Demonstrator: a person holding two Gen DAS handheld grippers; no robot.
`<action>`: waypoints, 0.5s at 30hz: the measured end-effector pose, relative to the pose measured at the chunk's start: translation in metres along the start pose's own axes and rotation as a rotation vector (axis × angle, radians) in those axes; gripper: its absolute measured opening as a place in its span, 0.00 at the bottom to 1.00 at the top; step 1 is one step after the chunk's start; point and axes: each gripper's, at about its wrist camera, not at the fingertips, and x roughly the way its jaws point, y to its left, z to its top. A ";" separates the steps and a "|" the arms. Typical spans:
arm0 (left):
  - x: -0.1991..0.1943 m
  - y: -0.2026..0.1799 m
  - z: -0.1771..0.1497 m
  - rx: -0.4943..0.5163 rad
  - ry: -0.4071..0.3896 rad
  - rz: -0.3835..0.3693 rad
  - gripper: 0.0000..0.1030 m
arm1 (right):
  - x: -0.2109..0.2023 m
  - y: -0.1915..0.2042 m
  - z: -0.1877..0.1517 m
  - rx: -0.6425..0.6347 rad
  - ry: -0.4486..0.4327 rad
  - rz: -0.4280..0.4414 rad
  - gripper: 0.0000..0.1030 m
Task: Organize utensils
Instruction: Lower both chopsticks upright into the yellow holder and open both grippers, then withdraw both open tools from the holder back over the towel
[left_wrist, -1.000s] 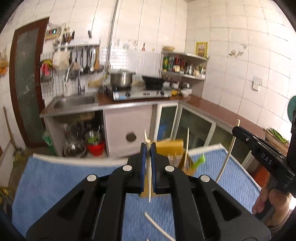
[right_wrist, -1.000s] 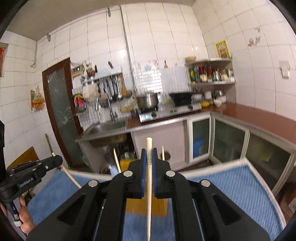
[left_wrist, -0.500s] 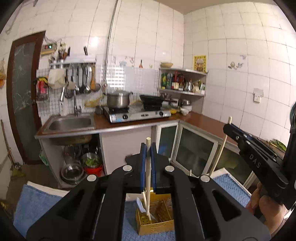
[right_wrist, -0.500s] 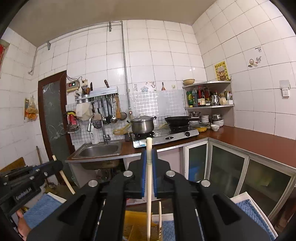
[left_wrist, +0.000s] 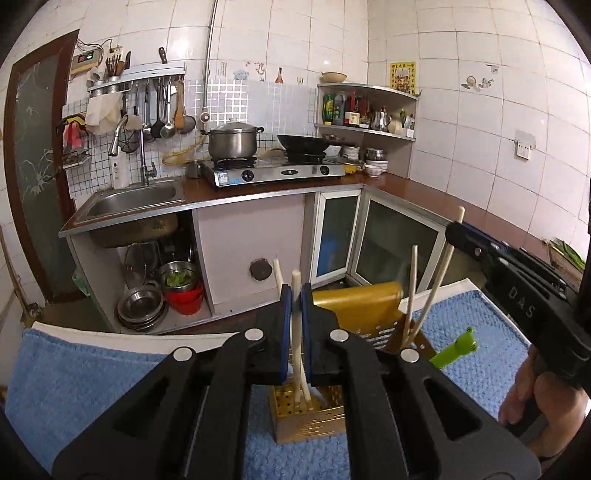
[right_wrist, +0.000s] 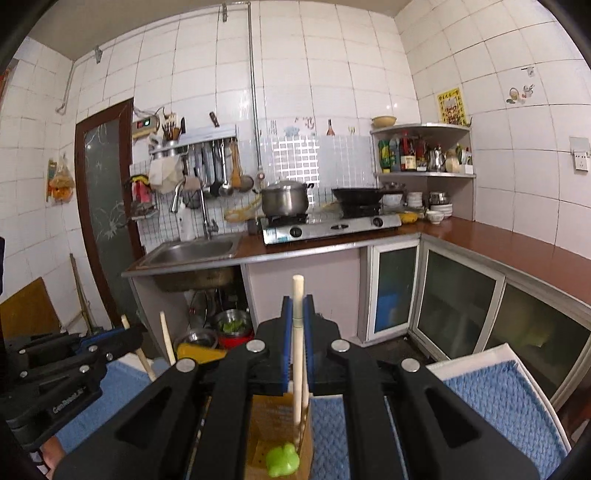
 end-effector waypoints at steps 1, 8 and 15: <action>0.001 0.000 -0.002 -0.001 -0.001 0.002 0.04 | 0.001 0.000 -0.005 -0.003 0.011 0.003 0.06; 0.004 0.003 -0.011 -0.022 0.025 -0.010 0.05 | 0.010 0.003 -0.023 -0.010 0.095 0.024 0.07; -0.026 0.015 -0.014 -0.057 0.007 0.012 0.49 | -0.005 0.001 -0.026 0.010 0.122 0.054 0.45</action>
